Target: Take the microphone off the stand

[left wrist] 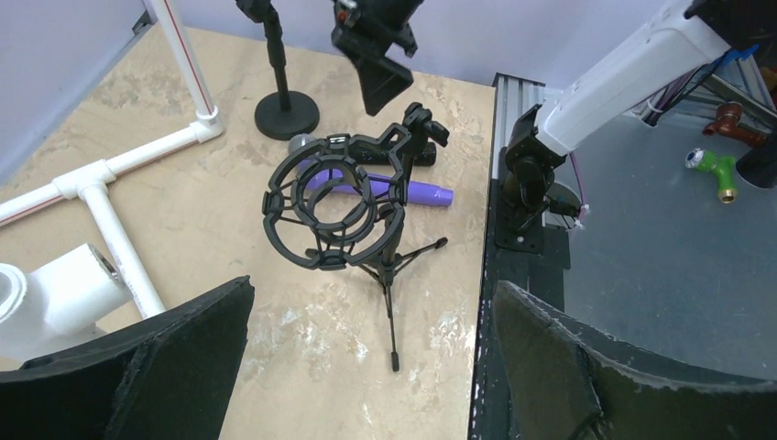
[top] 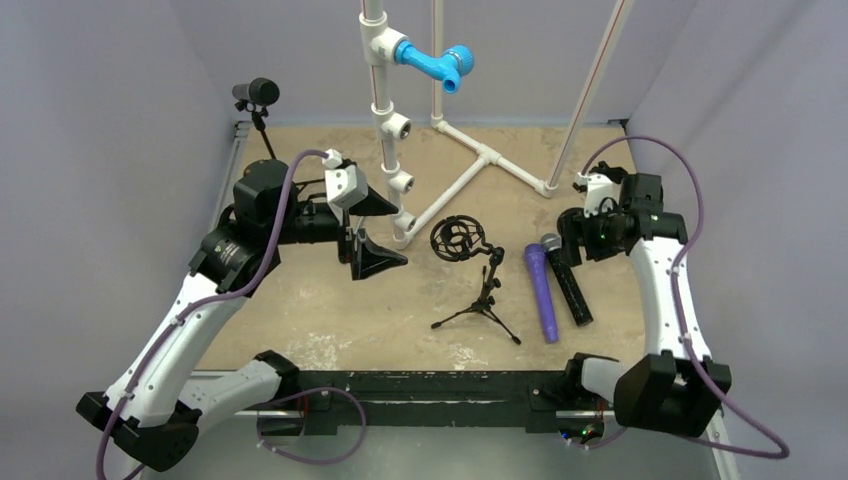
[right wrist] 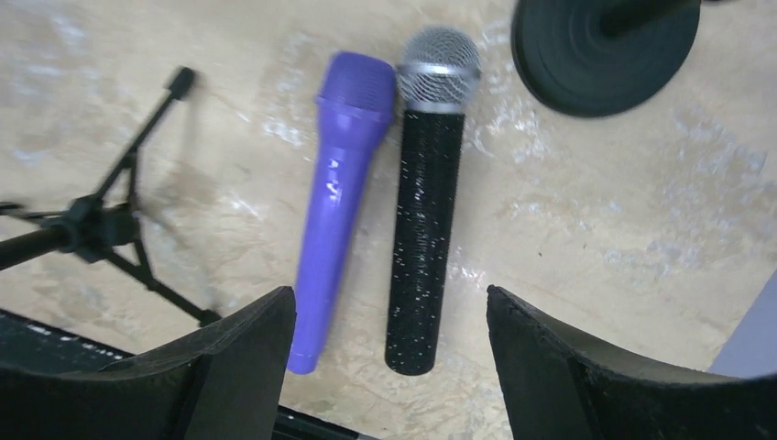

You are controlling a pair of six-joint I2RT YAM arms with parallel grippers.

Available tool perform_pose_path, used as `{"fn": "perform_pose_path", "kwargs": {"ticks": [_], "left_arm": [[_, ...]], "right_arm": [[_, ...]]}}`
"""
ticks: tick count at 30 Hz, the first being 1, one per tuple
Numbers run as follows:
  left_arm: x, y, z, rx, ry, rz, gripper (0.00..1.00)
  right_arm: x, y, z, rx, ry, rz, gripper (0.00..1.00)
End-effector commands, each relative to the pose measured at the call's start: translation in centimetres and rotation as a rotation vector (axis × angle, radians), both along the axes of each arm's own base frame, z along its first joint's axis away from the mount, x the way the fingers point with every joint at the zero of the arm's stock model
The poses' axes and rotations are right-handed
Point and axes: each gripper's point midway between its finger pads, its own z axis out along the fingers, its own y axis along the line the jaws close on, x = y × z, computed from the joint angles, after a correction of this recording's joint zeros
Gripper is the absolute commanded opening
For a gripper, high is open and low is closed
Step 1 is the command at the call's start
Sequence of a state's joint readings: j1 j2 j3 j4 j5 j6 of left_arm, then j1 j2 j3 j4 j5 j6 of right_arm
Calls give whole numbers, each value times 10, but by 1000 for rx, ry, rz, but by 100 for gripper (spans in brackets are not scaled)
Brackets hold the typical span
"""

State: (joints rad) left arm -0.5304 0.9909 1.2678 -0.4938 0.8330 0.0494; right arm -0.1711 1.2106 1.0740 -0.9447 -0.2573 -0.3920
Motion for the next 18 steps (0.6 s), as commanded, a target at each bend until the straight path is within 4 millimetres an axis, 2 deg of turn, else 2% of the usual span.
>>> {"fn": "perform_pose_path", "kwargs": {"ticks": [1, 7, 12, 15, 18], "left_arm": [[6, -2, 2, -11, -56, 1, 100], [11, -4, -12, 7, -17, 15, 100], [15, -4, -23, 24, 4, 30, 100], [18, -5, -33, 38, 19, 29, 100], [19, -5, -42, 55, 21, 20, 100]], "right_arm": [[-17, 38, 53, 142, -127, 159, 73], [-40, 81, 99, 298, -260, 385, 71], [-63, 112, 117, 395, -350, 595, 70], [-70, 130, 128, 460, -413, 688, 69], [-73, 150, 130, 476, -428, 788, 69]]}}
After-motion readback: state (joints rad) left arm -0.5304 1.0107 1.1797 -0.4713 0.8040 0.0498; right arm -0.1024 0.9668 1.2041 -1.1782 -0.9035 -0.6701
